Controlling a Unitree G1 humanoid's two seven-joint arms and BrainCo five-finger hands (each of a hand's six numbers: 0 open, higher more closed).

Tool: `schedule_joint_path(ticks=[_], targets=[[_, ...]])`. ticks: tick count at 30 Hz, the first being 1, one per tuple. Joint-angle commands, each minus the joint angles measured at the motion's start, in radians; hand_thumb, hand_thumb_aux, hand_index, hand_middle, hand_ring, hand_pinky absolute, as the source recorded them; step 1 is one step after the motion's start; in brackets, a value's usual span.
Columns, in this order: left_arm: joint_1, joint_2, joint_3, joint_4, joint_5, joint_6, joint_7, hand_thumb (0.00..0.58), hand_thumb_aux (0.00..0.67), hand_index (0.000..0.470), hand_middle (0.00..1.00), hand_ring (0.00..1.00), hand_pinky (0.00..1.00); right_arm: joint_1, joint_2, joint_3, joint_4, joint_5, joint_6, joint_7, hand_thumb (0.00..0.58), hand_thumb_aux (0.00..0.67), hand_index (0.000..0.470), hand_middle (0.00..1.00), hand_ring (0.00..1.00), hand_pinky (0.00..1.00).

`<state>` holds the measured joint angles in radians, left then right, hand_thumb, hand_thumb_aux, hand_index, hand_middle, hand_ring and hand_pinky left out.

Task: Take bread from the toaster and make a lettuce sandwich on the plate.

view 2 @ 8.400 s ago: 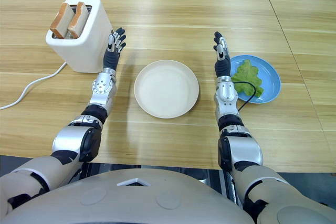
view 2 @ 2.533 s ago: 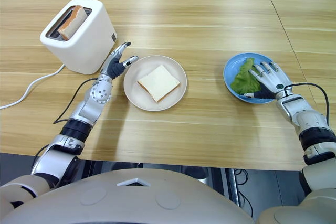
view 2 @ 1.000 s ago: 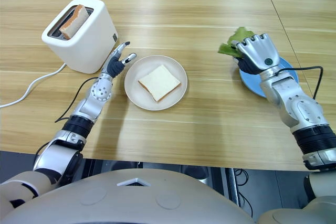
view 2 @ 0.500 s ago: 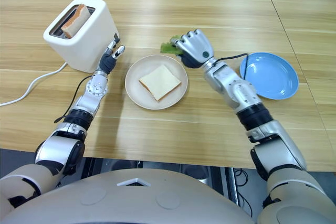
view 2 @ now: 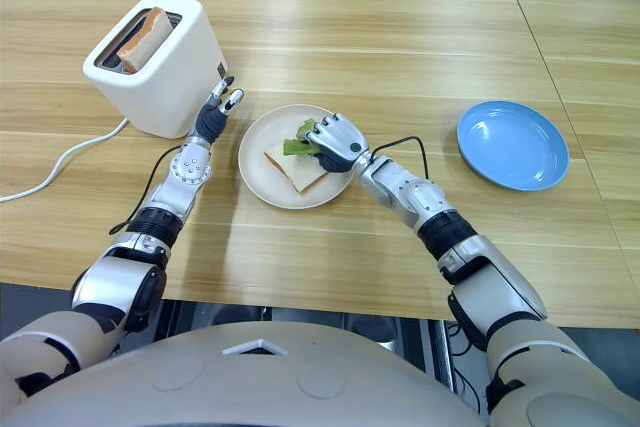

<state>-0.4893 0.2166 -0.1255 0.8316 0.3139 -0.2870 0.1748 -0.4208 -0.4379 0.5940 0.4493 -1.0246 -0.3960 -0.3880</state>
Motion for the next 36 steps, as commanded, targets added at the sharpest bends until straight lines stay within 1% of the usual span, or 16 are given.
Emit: schedule_joint_path(ticks=[1, 4, 5, 6, 7, 8, 9, 13, 17, 20, 23, 26, 28, 31, 34, 36], targets=[[-0.007, -0.008, -0.01, 0.03, 0.007, 0.002, 0.005, 0.0, 0.0, 0.0, 0.0, 0.0, 0.0, 0.016, 0.003, 0.015, -0.044, 0.005, -0.011, 0.028, 0.58, 0.67, 0.46, 1.0, 1.0, 1.0], [-0.009, -0.009, -0.012, 0.038, 0.009, 0.0, 0.006, 0.0, 0.0, 0.0, 0.0, 0.0, 0.0, 0.024, 0.003, 0.012, -0.062, 0.0, -0.008, 0.034, 0.58, 0.67, 0.46, 1.0, 1.0, 1.0], [-0.009, -0.009, -0.012, 0.039, 0.009, -0.001, 0.006, 0.0, 0.0, 0.0, 0.0, 0.0, 0.0, 0.024, 0.005, 0.015, -0.058, -0.005, -0.001, 0.043, 0.58, 0.67, 0.46, 0.47, 0.47, 0.47], [-0.01, -0.009, -0.012, 0.041, 0.01, -0.001, 0.006, 0.0, 0.0, 0.0, 0.0, 0.0, 0.0, 0.024, 0.008, 0.017, -0.047, -0.002, 0.001, 0.053, 0.545, 0.504, 0.346, 0.0, 0.0, 0.0], [-0.01, -0.009, -0.012, 0.043, 0.01, -0.001, 0.006, 0.0, 0.0, 0.0, 0.0, 0.0, 0.0, 0.025, 0.011, 0.017, -0.034, 0.003, 0.002, 0.061, 0.458, 0.363, 0.249, 0.0, 0.0, 0.0], [-0.01, -0.009, -0.013, 0.042, 0.01, -0.001, 0.006, 0.0, 0.0, 0.0, 0.0, 0.0, 0.0, 0.027, 0.011, 0.018, -0.023, 0.003, 0.009, 0.073, 0.079, 0.047, 0.032, 0.0, 0.0, 0.0], [-0.01, -0.01, -0.014, 0.042, 0.01, -0.001, 0.005, 0.0, 0.0, 0.0, 0.0, 0.0, 0.0, 0.028, 0.011, 0.019, -0.01, 0.005, 0.011, 0.084, 0.0, 0.0, 0.0, 0.0, 0.0, 0.0], [-0.007, -0.008, -0.015, 0.04, 0.01, 0.0, 0.004, 0.0, 0.0, 0.0, 0.0, 0.0, 0.0, 0.045, -0.002, 0.004, 0.005, 0.021, 0.012, 0.104, 0.0, 0.0, 0.0, 0.0, 0.0, 0.0], [-0.002, -0.003, -0.012, 0.031, 0.009, 0.001, 0.005, 0.0, 0.0, 0.0, 0.0, 0.0, 0.0, 0.074, -0.039, -0.031, -0.069, 0.045, 0.015, 0.121, 0.0, 0.0, 0.0, 0.0, 0.0, 0.0], [0.0, 0.001, -0.01, 0.021, 0.01, -0.001, 0.008, 0.0, 0.0, 0.0, 0.0, 0.0, 0.0, 0.107, -0.081, -0.073, -0.17, 0.073, 0.018, 0.138, 0.0, 0.0, 0.0, 0.0, 0.0, 0.0], [0.01, 0.015, -0.011, -0.016, 0.026, -0.003, 0.03, 0.0, 0.0, 0.0, 0.0, 0.0, 0.0, 0.152, -0.136, -0.157, -0.334, 0.116, 0.02, 0.156, 0.0, 0.0, 0.0, 0.0, 0.0, 0.0], [0.031, 0.033, -0.007, -0.093, 0.048, -0.019, 0.068, 0.0, 0.0, 0.0, 0.0, 0.0, 0.0, 0.18, -0.167, -0.238, -0.449, 0.155, 0.035, 0.176, 0.0, 0.0, 0.0, 0.0, 0.0, 0.0], [0.06, 0.053, 0.004, -0.2, 0.083, -0.032, 0.123, 0.0, 0.0, 0.0, 0.0, 0.0, 0.0, 0.194, -0.178, -0.299, -0.508, 0.181, 0.052, 0.184, 0.0, 0.0, 0.0, 0.0, 0.0, 0.0], [0.127, 0.096, 0.043, -0.463, 0.182, -0.017, 0.231, 0.0, 0.0, 0.0, 0.0, 0.0, 0.0, 0.207, -0.175, -0.384, -0.556, 0.231, 0.07, 0.184, 0.0, 0.0, 0.0, 0.0, 0.0, 0.0], [0.195, 0.13, 0.104, -0.754, 0.278, 0.041, 0.27, 0.0, 0.0, 0.0, 0.0, 0.0, 0.0, 0.219, -0.149, -0.439, -0.547, 0.287, 0.075, 0.174, 0.0, 0.0, 0.0, 0.0, 0.0, 0.0], [0.21, 0.15, 0.138, -0.863, 0.333, 0.117, 0.254, 0.0, 0.0, 0.0, 0.0, 0.0, 0.0, 0.226, -0.124, -0.453, -0.51, 0.327, 0.07, 0.172, 0.0, 0.0, 0.0, 0.0, 0.0, 0.0]])
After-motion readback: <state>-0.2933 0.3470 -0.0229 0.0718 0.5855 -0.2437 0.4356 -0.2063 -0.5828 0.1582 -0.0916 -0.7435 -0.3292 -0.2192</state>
